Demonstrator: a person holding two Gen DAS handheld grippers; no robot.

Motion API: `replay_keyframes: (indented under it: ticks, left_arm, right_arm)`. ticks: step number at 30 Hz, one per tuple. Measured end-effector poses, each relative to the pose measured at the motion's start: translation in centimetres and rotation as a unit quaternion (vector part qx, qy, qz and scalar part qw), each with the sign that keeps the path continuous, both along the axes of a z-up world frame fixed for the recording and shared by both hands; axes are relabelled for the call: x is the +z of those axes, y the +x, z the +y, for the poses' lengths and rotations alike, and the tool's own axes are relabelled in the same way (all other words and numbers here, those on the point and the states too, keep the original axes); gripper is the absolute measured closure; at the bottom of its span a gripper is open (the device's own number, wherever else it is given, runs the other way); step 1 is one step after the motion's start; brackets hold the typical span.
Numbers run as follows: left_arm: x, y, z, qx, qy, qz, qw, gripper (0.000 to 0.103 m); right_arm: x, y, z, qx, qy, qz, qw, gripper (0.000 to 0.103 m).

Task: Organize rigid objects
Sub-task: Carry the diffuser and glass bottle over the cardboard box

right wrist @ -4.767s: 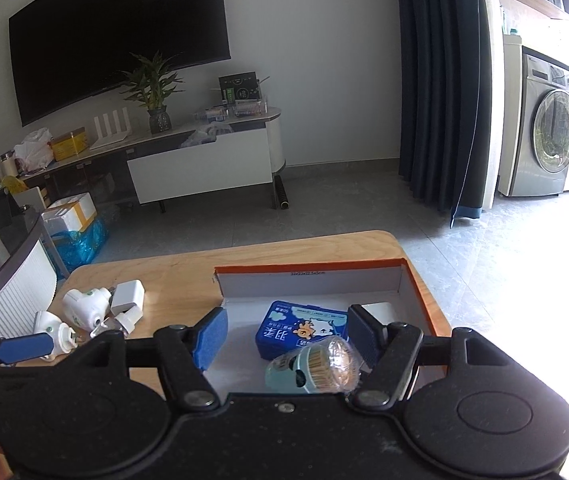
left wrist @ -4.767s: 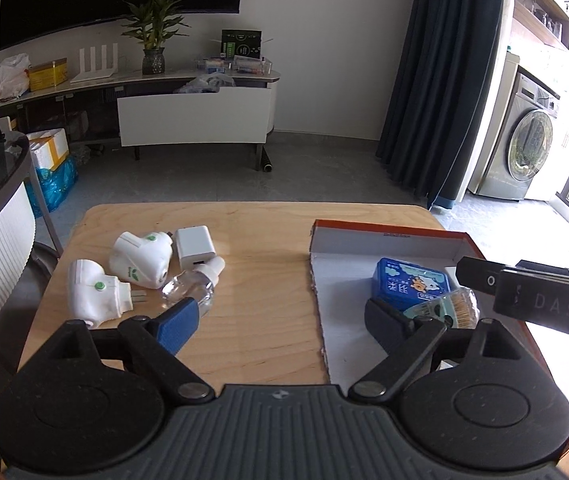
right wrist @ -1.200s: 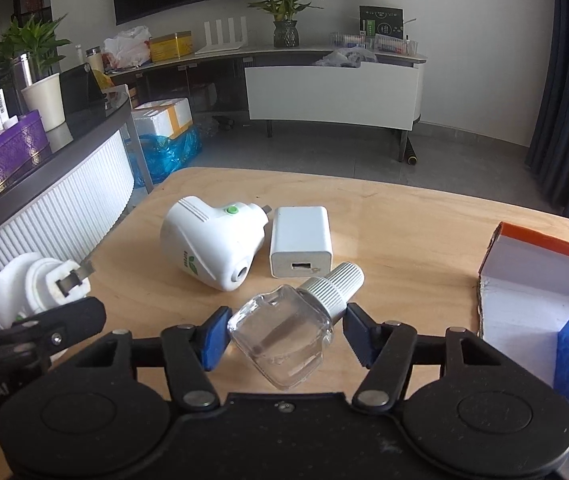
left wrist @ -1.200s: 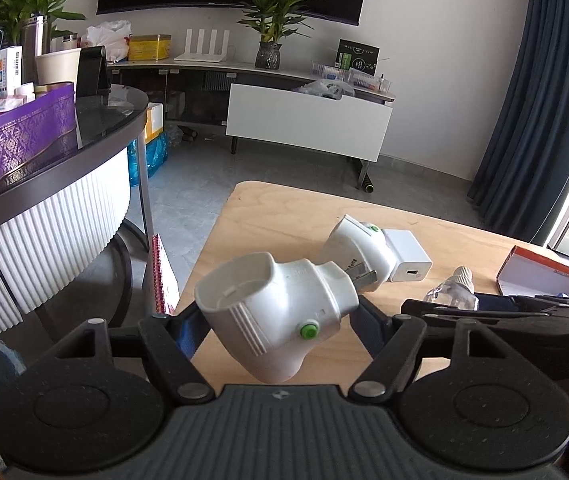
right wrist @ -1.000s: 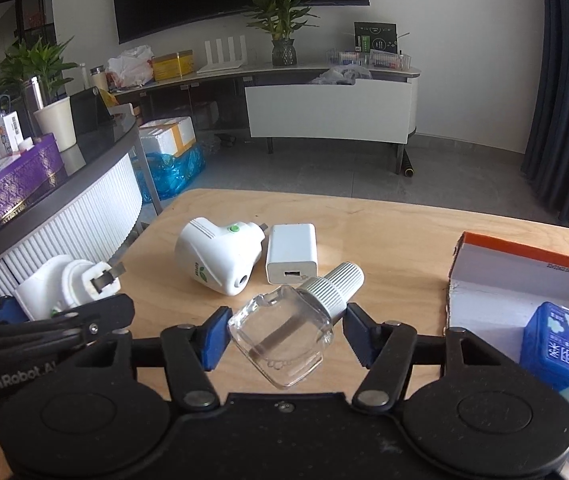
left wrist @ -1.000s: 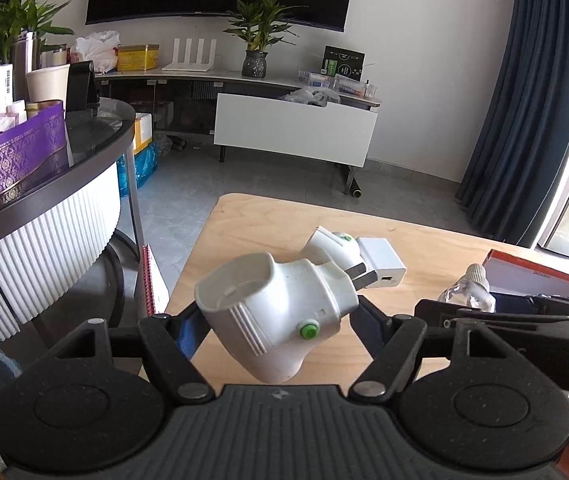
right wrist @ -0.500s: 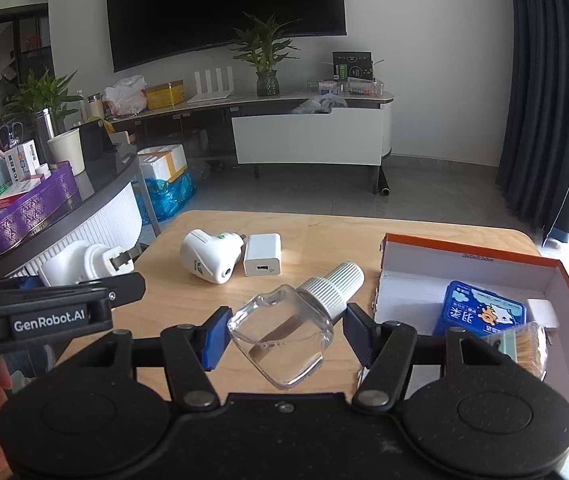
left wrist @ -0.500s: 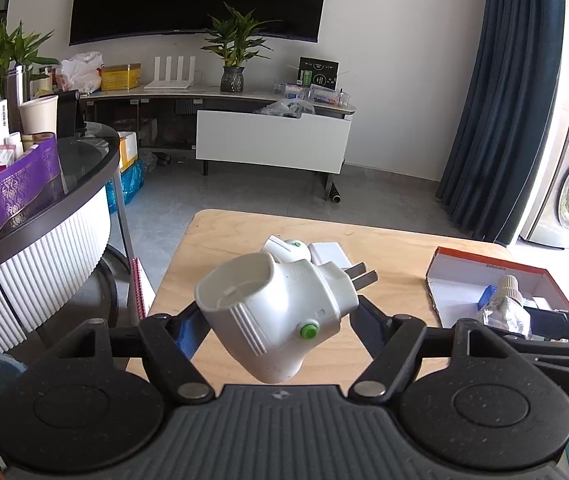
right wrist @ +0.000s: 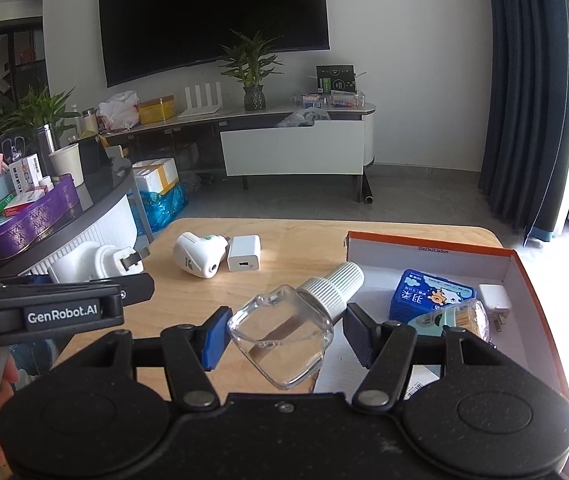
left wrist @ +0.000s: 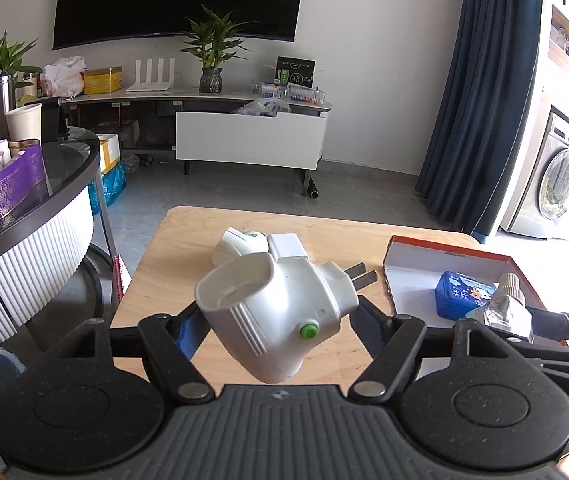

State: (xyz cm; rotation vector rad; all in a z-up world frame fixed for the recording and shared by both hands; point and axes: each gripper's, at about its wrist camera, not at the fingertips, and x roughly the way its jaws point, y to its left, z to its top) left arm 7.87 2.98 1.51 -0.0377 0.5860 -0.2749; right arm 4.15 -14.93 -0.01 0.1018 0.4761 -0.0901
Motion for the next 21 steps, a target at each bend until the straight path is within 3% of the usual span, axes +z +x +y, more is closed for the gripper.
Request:
replay_keyframes:
  ticks: [21]
  left_arm:
    - [-0.3, -1.3, -2.8, -0.044, 0.0, 0.011, 0.999, 0.027]
  right_arm:
    - [-0.1, -3.5, -2.6, -0.031, 0.008, 0.002, 0.999, 0.029]
